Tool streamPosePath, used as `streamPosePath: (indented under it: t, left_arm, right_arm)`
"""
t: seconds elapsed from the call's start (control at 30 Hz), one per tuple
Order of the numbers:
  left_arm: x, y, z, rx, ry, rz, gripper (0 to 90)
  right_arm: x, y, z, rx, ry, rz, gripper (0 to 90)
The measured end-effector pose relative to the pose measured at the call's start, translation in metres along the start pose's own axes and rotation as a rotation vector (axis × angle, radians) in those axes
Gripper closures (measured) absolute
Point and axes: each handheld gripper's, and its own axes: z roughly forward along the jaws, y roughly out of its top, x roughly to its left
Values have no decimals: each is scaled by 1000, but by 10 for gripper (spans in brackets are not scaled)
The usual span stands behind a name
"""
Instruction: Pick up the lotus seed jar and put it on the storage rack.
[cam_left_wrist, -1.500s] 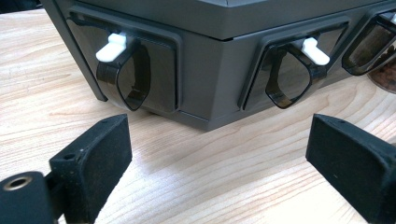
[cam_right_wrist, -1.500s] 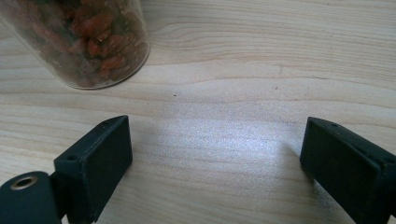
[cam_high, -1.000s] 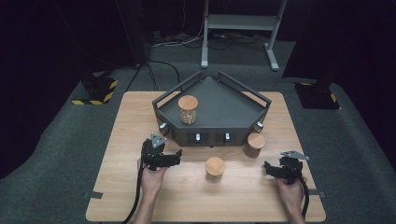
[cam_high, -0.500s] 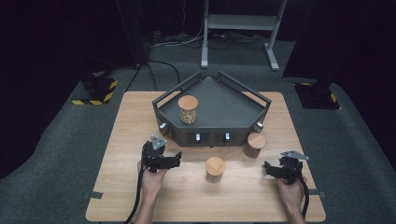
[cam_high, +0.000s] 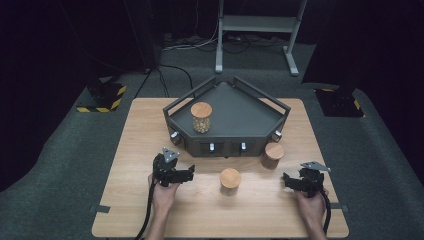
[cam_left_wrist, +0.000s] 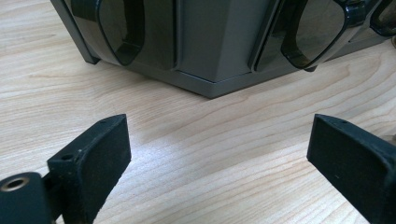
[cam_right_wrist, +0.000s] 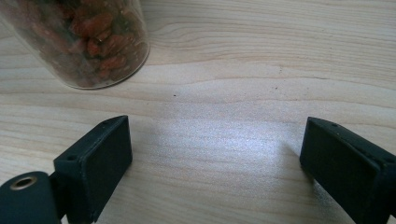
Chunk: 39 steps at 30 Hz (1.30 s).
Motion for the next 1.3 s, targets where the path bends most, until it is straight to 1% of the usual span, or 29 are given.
streamPosePath:
  t: [0.3,0.5,0.6,0.63,0.7,0.8,1.0,1.07,1.17,1.23,1.3]
  left_arm:
    - [1,-5,7,18,-3,-7,57]
    - [1,-9,11,24,-4,-18,56]
    - [1,-10,15,38,0,-14,56]
    - [1,-11,17,40,2,-19,56]
    - [-2,-14,19,41,18,-24,53]
    - [-2,-16,22,46,16,-28,51]
    - [-3,-18,33,70,15,-15,43]
    - [-3,-19,37,72,11,-16,43]
    - [-2,-21,40,77,4,-30,43]
    - [0,-26,40,60,2,-36,47]
    - [1,-27,40,55,-2,-42,47]
  right_arm:
    - [0,0,0,0,0,0,84]
    - [0,0,0,0,-1,0,84]
    - [0,0,0,0,-1,0,84]
    - [0,0,0,0,-1,0,84]
    - [0,0,0,0,-2,0,84]
    - [0,0,0,0,-2,-1,84]
    - [0,0,0,0,-2,0,84]
    - [0,0,0,0,-2,-1,84]
    - [0,0,0,0,-2,0,84]
    - [0,0,0,0,-2,0,84]
    - [0,0,0,0,-2,0,84]
